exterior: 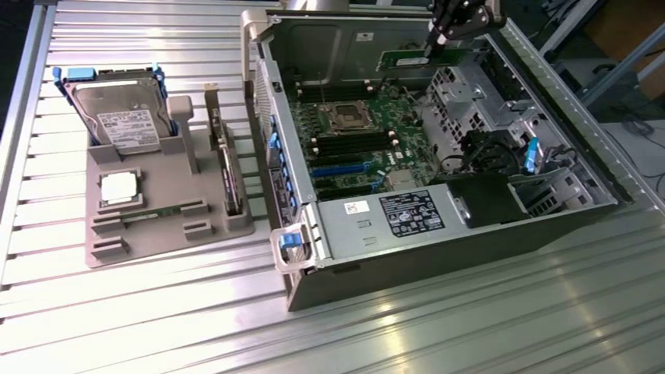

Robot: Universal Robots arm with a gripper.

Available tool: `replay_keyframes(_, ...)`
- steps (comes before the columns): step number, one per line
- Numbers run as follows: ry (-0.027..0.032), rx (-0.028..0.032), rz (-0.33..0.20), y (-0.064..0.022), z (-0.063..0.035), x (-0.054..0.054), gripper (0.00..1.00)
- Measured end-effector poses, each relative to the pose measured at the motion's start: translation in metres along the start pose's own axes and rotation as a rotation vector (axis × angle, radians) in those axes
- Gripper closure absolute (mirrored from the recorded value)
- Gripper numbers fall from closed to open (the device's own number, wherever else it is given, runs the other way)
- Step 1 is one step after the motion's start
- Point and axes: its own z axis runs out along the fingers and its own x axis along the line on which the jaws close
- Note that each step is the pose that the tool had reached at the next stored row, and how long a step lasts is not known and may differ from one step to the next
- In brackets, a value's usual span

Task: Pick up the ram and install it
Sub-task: 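Pick up the ram and move it above insertion slot, then insert the ram into the slot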

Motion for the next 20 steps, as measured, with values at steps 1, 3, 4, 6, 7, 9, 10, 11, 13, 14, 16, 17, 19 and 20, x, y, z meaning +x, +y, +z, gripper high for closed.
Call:
replay_keyframes(1,-0.0002,0.0,0.0,-0.0002,0.0002,-0.003,0.88)
replay_keyframes(3,0.0006,-0.0001,0.0,-0.0008,0.0003,-0.009,0.88)
replay_keyframes(4,0.0005,0.0,0.0,-0.0008,0.0003,-0.009,0.88)
replay_keyframes(6,0.0005,0.0,0.0,-0.0007,0.0003,-0.009,0.88)
replay_keyframes(7,0.0005,-0.0001,0.0,-0.0007,0.0003,-0.009,0.88)
replay_keyframes(9,0.0005,-0.0001,0.0,-0.0007,0.0003,-0.009,0.88)
replay_keyframes(10,0.0005,-0.0001,0.0,-0.0007,0.0003,-0.009,0.88)
replay_keyframes(11,0.0005,0.0,0.0,-0.0007,0.0003,-0.009,0.88)
replay_keyframes(13,0.0004,0.0,0.001,-0.0002,0.0017,-0.009,0.88)
replay_keyframes(14,0.0005,-0.0001,0.001,0.0011,0.006,-0.009,0.88)
replay_keyframes(16,0.0,0.0001,0.009,0.0016,0.0157,-0.009,0.88)
replay_keyframes(17,-0.0006,0.0003,0.021,0.0019,0.0199,-0.009,0.88)
replay_keyframes(19,-0.0011,0.0004,0.031,0.0032,0.029,-0.007,0.88)
replay_keyframes(20,-0.001,0.0004,0.031,0.0052,0.0326,-0.004,0.88)
